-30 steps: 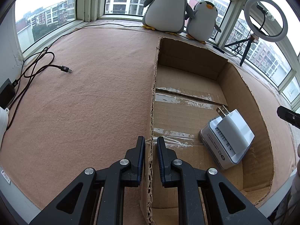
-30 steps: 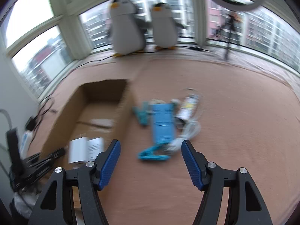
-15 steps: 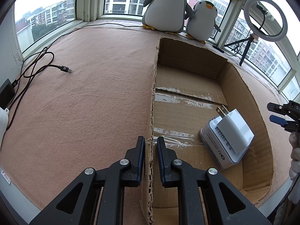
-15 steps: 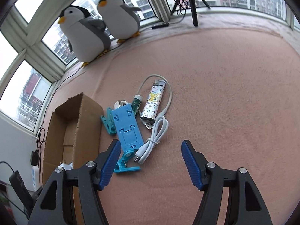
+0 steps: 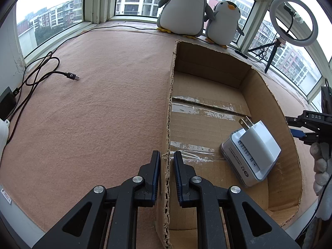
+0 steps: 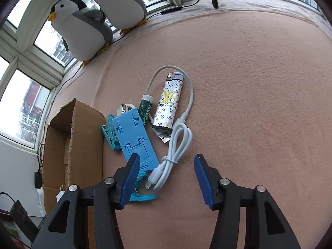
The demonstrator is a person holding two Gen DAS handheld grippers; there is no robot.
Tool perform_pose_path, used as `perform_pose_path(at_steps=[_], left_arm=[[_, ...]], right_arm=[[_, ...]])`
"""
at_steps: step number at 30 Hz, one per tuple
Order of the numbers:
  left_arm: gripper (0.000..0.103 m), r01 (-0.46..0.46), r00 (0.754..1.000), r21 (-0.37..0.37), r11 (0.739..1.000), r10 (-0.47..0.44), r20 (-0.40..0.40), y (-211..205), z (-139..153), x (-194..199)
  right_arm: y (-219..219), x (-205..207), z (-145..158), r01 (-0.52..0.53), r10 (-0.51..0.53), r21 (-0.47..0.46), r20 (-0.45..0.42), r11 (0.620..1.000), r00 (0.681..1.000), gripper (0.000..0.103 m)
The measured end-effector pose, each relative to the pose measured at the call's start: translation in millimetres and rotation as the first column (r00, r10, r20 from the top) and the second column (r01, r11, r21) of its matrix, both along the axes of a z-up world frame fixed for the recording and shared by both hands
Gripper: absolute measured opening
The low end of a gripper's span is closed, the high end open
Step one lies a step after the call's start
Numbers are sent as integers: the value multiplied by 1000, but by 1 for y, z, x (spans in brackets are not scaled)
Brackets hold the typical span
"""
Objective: Organize rigid objects
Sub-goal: 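Return the right tool and grasp the white USB cable, then carry the white USB cable into the box and open the right gripper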
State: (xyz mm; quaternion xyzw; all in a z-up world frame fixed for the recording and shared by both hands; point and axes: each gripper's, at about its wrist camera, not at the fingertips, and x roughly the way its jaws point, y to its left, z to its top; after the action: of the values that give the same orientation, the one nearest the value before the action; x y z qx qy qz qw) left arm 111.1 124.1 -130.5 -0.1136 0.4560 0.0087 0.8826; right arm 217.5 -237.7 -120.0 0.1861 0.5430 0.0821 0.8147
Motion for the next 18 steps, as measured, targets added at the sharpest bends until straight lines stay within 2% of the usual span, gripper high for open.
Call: perform_pose_path(at_steps=[5, 7, 9, 10, 12, 14, 18], left_arm=[[14, 0, 1000, 0, 1000, 0, 0, 0, 0, 0], [14, 0, 1000, 0, 1000, 0, 0, 0, 0, 0], [14, 0, 1000, 0, 1000, 0, 0, 0, 0, 0], [14, -1, 1000, 0, 1000, 1, 1, 0, 0, 0], [14, -1, 1000, -1, 1000, 1, 1, 0, 0, 0], [14, 1, 1000, 0, 1000, -1, 0, 0, 0, 0], [14, 2, 1000, -1, 1000, -2, 2, 0, 0, 0]], right_arm=[[4, 4, 0, -1, 1, -33, 0, 999, 1000, 41], [8, 4, 0, -15, 16, -68, 5, 998, 1000, 38], [11, 3, 1, -27, 28, -107, 11, 994, 1000, 29], [12, 3, 1, -31, 33, -114, 14, 993, 999, 29], [10, 0, 1, -36, 39, -114, 22, 993, 999, 25], [9, -1, 0, -42, 45, -119, 22, 992, 999, 17], [6, -5, 0, -53, 57, -117, 30, 992, 998, 14]])
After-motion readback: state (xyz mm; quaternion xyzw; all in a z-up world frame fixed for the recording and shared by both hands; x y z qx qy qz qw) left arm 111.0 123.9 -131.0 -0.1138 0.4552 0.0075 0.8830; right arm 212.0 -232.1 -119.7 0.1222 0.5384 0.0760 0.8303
